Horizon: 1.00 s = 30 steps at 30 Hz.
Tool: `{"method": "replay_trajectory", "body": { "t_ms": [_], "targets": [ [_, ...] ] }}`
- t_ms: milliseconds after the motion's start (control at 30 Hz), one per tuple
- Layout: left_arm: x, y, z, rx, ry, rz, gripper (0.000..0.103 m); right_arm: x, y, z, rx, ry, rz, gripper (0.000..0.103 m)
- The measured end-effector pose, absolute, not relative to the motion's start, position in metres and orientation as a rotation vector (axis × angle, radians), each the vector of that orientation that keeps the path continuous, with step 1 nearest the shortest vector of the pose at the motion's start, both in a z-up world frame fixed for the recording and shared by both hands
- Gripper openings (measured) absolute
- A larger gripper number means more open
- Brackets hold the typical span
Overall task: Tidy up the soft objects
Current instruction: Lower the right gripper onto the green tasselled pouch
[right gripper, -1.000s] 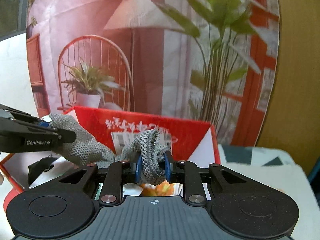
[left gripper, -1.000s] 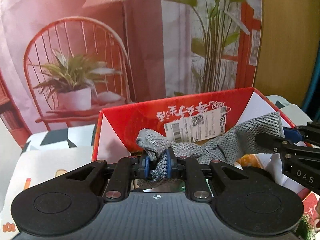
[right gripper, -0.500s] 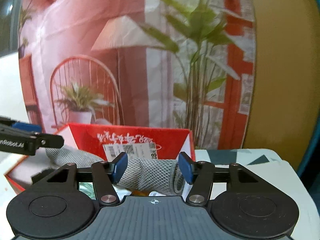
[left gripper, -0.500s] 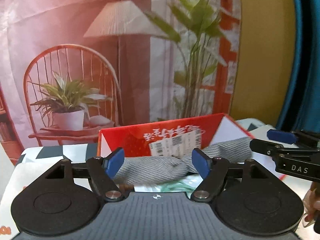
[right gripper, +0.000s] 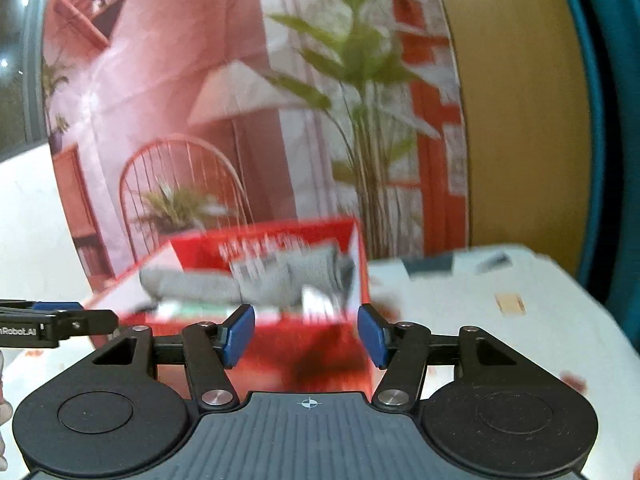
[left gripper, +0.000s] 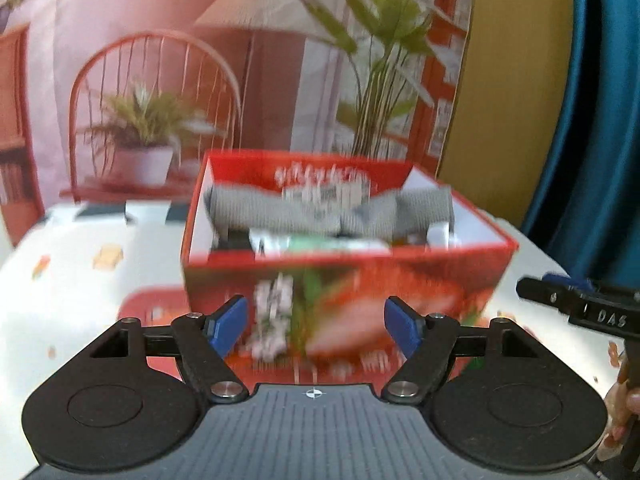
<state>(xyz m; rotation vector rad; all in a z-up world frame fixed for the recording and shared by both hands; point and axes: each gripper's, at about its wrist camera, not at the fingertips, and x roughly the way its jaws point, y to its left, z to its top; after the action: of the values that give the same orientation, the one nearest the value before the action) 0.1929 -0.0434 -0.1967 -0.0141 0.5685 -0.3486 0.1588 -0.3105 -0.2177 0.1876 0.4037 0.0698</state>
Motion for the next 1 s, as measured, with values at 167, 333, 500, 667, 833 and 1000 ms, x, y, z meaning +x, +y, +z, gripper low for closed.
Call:
{"method": "replay_trajectory", "body": {
  "t_ms": [167, 333, 500, 667, 833, 1000],
  "targets": [
    [0.177, -0.027, -0.219, -0.026, 0.609, -0.307, 0.077, 0.141, -0.312, -0.258, 0.224, 0.526, 0.029, 0.054],
    [0.172, -0.012, -0.228, -0.067, 0.622, -0.281, 0.077, 0.138, -0.307, -0.28, 0.236, 0.597, 0.018, 0.056],
    [0.173, -0.011, -0.237, -0.081, 0.646, -0.272, 0.077, 0.147, -0.299, -0.287, 0.2, 0.622, 0.029, 0.059],
    [0.174, -0.007, -0.25, -0.121, 0.679, -0.267, 0.077, 0.155, -0.293, -0.296, 0.188, 0.652, 0.059, 0.058],
    [0.176, -0.004, -0.254, -0.137, 0.684, -0.255, 0.077, 0.16, -0.277, -0.297, 0.142, 0.653, 0.126, 0.056],
    [0.177, -0.002, -0.256, -0.147, 0.686, -0.233, 0.077, 0.172, -0.249, -0.296, 0.094, 0.663, 0.23, 0.056]
  ]
}}
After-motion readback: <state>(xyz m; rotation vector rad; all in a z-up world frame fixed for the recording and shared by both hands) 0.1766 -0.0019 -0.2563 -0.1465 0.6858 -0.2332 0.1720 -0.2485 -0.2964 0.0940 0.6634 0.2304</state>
